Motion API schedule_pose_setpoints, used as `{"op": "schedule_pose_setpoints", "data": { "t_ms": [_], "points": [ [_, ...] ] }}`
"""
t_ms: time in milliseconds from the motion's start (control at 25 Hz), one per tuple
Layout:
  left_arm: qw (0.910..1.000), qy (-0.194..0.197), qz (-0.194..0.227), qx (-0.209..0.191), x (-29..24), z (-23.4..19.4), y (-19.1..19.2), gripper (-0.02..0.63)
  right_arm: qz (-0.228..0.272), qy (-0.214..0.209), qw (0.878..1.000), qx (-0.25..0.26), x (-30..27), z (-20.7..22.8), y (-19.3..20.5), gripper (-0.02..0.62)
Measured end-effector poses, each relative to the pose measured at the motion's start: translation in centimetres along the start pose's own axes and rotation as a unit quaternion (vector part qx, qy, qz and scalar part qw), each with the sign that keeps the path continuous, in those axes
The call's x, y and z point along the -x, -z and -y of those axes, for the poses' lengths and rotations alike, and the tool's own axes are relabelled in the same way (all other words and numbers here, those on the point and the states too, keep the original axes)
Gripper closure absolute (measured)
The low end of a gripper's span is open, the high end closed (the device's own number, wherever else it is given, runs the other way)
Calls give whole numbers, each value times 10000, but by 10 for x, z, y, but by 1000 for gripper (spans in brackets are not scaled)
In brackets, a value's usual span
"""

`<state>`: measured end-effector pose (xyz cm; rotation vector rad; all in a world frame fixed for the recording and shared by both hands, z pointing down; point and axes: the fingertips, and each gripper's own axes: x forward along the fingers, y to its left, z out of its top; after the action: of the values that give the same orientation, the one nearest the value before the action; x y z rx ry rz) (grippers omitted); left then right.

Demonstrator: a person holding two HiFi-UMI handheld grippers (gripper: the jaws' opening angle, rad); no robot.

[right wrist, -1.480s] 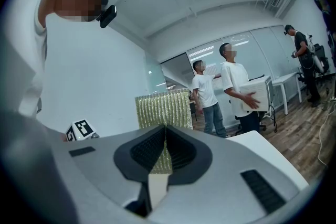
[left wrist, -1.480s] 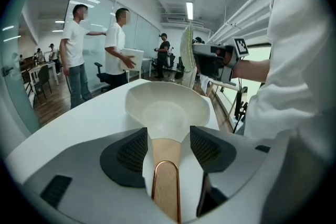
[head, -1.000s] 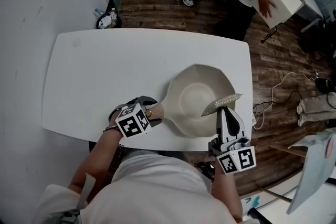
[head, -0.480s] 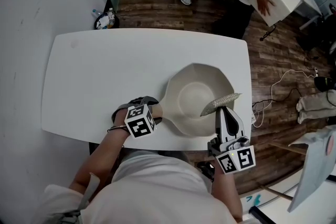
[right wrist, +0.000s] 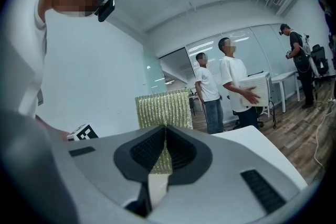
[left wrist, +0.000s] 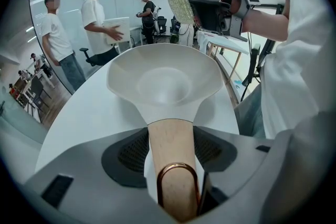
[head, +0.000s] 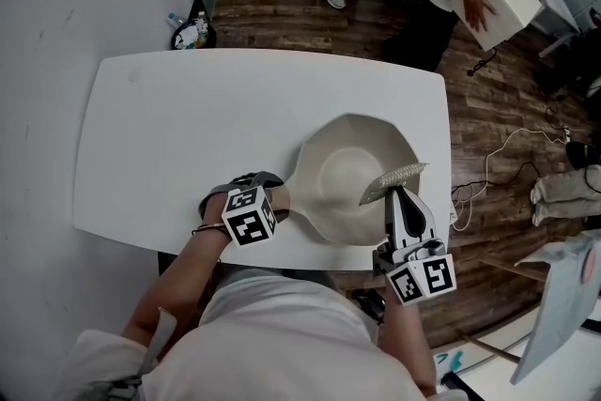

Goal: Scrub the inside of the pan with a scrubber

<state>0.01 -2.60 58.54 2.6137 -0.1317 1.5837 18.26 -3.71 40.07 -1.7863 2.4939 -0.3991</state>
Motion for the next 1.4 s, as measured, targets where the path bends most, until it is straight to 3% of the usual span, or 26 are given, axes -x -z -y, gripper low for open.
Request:
{"op": "schedule_pose_setpoints", "data": {
  "t_ms": [1400],
  "points": [
    [9998,53,12,-182,-1,-4,-2,345,-843,173,9963,-50,-100,70,79,571]
  ]
}}
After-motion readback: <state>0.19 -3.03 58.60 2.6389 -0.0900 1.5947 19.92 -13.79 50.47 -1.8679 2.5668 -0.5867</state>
